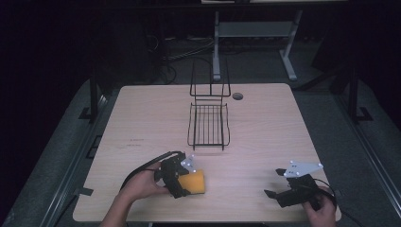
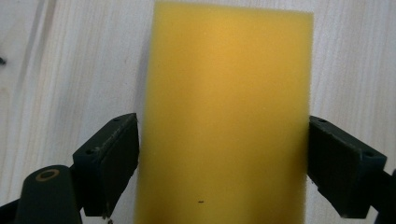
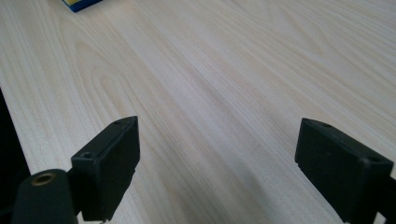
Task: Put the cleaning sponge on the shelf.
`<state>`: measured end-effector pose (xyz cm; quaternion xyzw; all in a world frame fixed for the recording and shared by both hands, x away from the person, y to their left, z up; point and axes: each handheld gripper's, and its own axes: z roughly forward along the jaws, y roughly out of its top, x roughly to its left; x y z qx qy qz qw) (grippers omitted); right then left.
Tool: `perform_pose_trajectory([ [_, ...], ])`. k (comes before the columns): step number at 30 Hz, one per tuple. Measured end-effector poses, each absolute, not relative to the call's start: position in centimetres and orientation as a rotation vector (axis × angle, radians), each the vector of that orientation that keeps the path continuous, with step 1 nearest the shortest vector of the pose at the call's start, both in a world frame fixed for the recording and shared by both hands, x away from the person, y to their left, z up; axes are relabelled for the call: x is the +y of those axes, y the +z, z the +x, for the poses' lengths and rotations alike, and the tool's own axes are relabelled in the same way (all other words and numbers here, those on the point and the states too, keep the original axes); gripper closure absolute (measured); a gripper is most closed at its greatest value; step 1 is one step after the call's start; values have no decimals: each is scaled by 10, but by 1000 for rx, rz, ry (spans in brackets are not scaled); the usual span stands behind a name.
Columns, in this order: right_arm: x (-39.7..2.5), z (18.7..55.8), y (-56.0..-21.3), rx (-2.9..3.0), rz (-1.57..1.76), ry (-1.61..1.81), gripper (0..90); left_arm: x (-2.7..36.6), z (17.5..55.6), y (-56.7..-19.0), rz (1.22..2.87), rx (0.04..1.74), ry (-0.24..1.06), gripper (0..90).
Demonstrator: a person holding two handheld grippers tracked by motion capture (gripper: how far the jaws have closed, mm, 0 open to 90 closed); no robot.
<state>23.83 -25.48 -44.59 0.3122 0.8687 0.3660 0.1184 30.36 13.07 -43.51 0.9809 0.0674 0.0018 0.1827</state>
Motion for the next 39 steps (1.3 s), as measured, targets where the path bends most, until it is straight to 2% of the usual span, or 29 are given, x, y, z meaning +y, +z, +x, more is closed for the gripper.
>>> perform_pose_trajectory([
  [15, -255, 238, -446, 2549, 911, 1068, 137, 129, 304, -441, 2781, 195, -2, 157],
  [18, -255, 239, -446, 2550, 909, 1068, 137, 129, 303, -440, 2778, 187, -11, 195],
  [39, -254, 238, -447, 2556, 902, 1068, 137, 129, 304, -434, 2778, 181, 22, 218],
])
